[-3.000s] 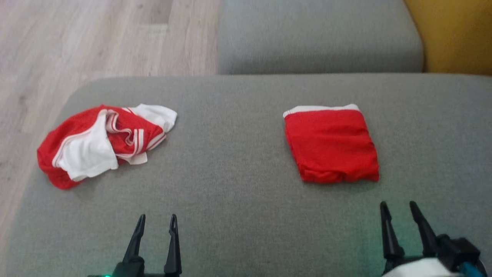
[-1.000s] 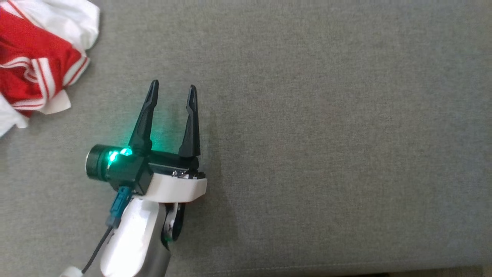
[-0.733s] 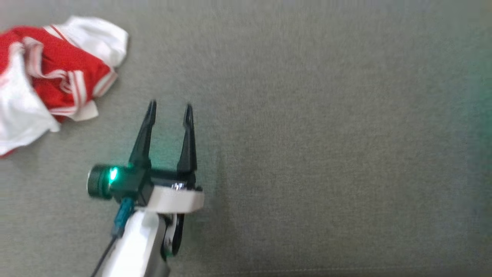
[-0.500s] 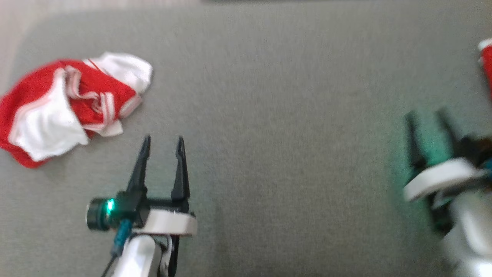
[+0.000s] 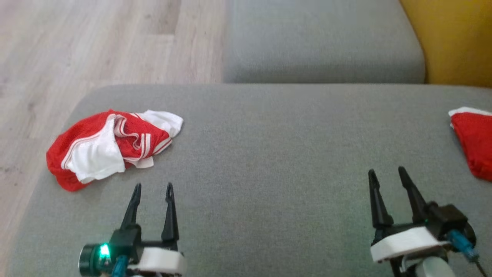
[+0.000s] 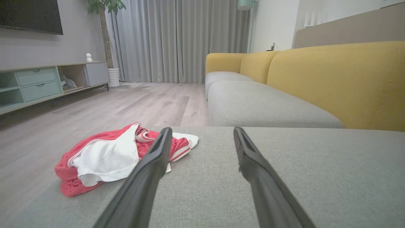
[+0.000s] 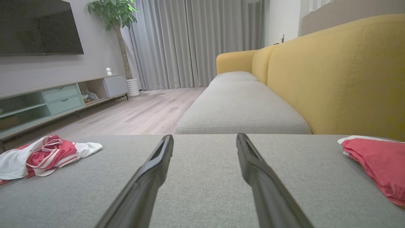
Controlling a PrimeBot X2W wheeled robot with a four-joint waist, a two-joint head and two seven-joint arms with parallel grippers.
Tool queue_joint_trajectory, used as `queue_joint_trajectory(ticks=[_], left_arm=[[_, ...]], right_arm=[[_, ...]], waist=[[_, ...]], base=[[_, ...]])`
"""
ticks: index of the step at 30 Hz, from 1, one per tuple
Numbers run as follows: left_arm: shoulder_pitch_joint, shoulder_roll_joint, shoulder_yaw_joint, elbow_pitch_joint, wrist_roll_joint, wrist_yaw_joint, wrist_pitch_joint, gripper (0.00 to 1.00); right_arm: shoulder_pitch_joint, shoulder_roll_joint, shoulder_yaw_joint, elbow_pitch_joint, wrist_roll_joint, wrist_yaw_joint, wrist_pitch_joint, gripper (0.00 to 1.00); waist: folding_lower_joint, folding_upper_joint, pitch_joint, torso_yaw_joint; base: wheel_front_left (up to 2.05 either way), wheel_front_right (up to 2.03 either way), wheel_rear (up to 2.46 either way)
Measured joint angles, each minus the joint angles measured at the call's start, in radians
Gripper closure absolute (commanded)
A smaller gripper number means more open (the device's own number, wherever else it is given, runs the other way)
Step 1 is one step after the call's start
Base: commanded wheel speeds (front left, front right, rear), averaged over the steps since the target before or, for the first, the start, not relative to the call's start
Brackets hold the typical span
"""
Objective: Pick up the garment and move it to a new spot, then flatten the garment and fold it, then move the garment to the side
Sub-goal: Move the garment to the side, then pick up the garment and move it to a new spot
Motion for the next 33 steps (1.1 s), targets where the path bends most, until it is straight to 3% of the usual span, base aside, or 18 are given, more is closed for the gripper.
queue_joint_trajectory(ticks=[33], left_arm=[[0.003, 0.001, 0.026, 0.013, 0.035, -0.008, 0.0, 0.0]], right_arm=[[0.041, 0.009, -0.029, -0.015, 0.032, 0.0, 0.0, 0.0]], waist=[[0.0004, 0.0, 0.007, 0.013]], base=[[0.0, 0.0, 0.0]])
